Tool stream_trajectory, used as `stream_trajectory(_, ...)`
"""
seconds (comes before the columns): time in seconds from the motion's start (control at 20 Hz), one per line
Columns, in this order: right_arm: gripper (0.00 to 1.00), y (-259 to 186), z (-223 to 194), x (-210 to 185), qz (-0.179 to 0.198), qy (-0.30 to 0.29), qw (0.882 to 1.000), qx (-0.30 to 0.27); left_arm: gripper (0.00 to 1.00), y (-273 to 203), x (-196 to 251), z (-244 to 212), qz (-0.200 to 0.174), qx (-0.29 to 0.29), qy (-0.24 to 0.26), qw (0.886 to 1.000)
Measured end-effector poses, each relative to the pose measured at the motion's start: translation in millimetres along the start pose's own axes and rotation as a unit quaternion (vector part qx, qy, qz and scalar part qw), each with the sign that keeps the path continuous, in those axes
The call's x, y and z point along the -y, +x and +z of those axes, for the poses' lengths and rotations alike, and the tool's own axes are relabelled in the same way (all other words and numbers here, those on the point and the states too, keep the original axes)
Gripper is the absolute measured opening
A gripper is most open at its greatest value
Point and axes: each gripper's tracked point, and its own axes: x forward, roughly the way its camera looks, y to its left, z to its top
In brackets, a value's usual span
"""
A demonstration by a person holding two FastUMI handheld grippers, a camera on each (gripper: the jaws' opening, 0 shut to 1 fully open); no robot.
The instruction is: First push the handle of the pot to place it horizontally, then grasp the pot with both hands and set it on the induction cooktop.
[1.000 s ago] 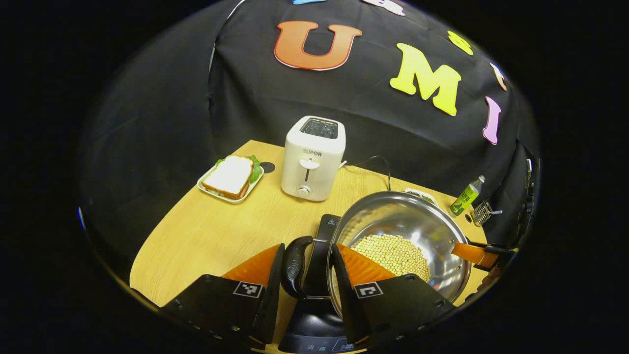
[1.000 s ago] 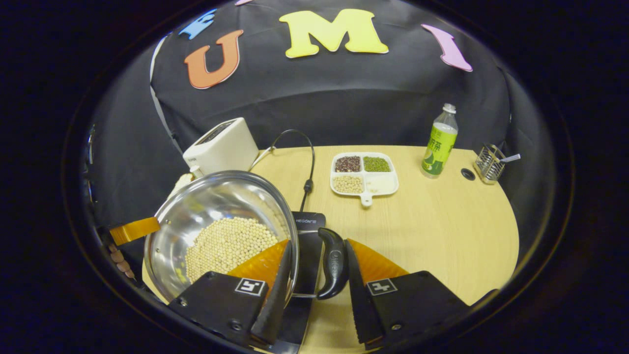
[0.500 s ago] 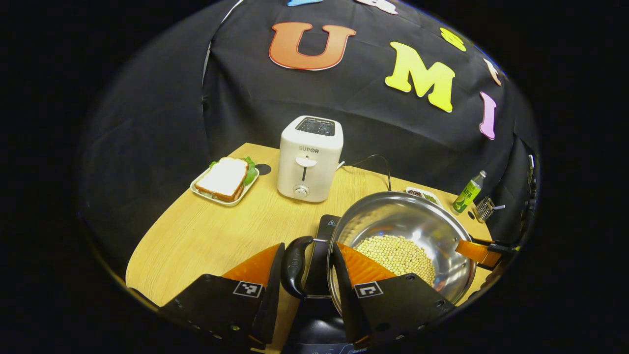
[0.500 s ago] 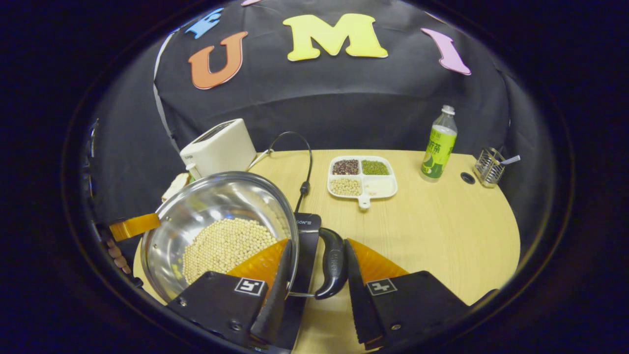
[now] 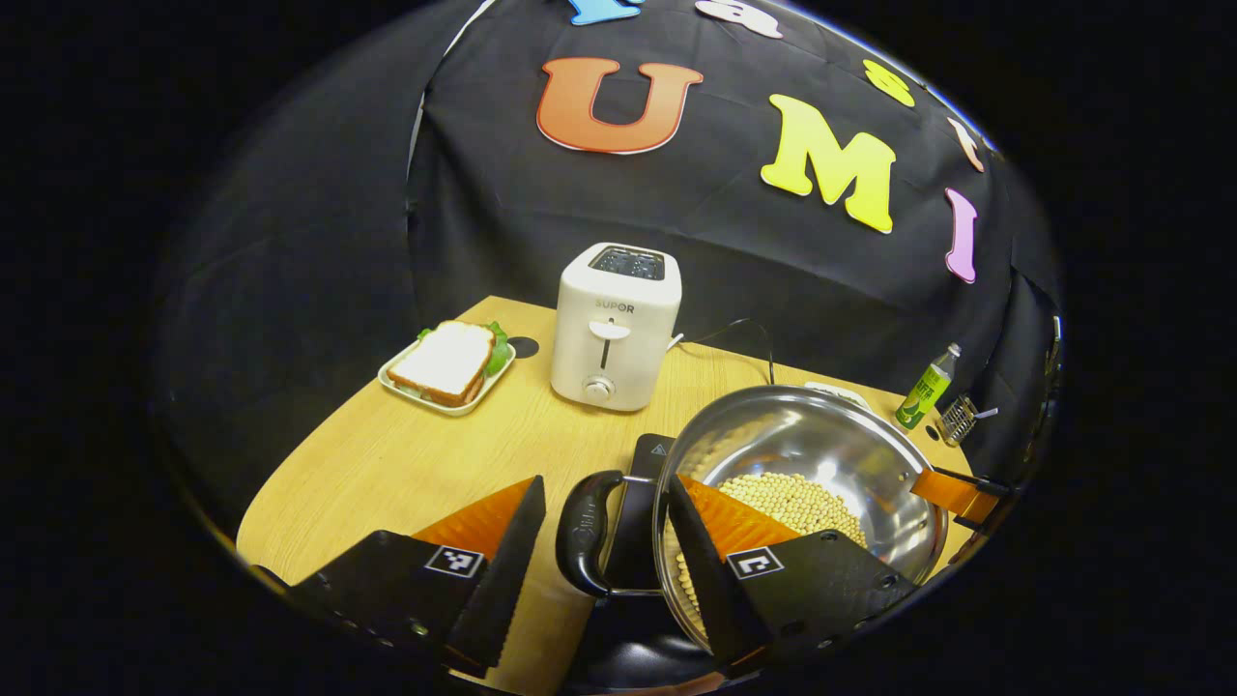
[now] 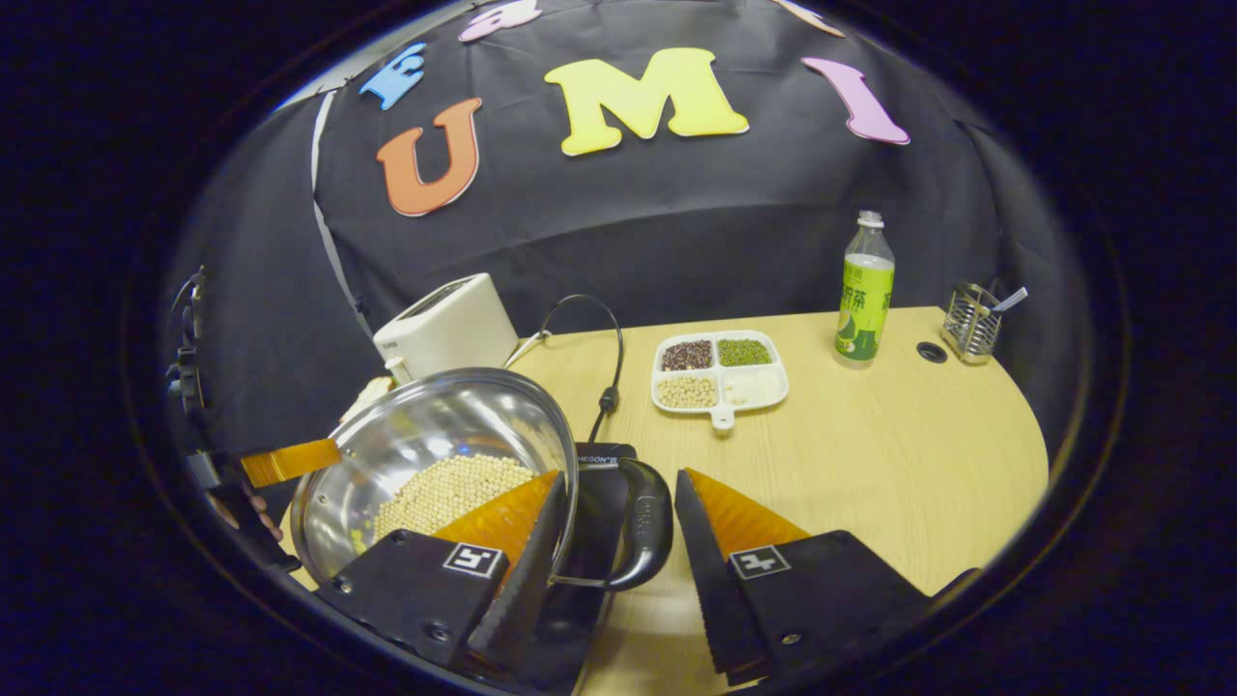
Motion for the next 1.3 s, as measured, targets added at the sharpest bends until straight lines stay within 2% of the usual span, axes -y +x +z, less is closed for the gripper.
stream_trajectory(0.05, 0.76, -1, 2, 1, 0.003, -0.002, 1.000, 0.006, 0.68, -2, -1, 0, 0.005, 0.002, 0.002, 1.000)
stream_trajectory(0.1, 0.82, -2, 3, 3, 0.005, -0.005, 1.000, 0.010, 0.88, -4, -2, 1, 0.006, 0.003, 0.004, 1.000)
stream_trajectory(0.2, 0.90, -4, 6, 4, 0.012, -0.005, 1.000, 0.018, 0.90, -9, -7, 10, 0.019, 0.023, 0.010, 0.999)
stream_trajectory(0.3, 0.90, -10, 11, 8, 0.007, -0.008, 0.999, 0.032, 0.92, -18, -12, 17, 0.034, 0.042, 0.015, 0.998)
stream_trajectory(0.45, 0.97, -26, 20, 12, -0.013, -0.016, 0.998, 0.058, 0.96, -37, -18, 37, 0.065, 0.092, 0.022, 0.993)
stream_trajectory(0.7, 0.96, -66, 34, 29, -0.043, -0.025, 0.995, 0.089, 0.96, -87, 3, 60, 0.063, 0.157, 0.026, 0.985)
stream_trajectory(0.85, 0.94, -98, 46, 45, -0.065, -0.027, 0.990, 0.120, 0.95, -114, 20, 62, 0.066, 0.171, 0.028, 0.983)
stream_trajectory(0.95, 0.95, -120, 51, 51, -0.066, -0.023, 0.989, 0.133, 0.96, -132, 35, 68, 0.064, 0.186, 0.028, 0.980)
stream_trajectory(1.3, 0.96, -204, 76, 87, -0.085, -0.023, 0.977, 0.195, 0.95, -204, 82, 84, 0.045, 0.271, 0.065, 0.959)
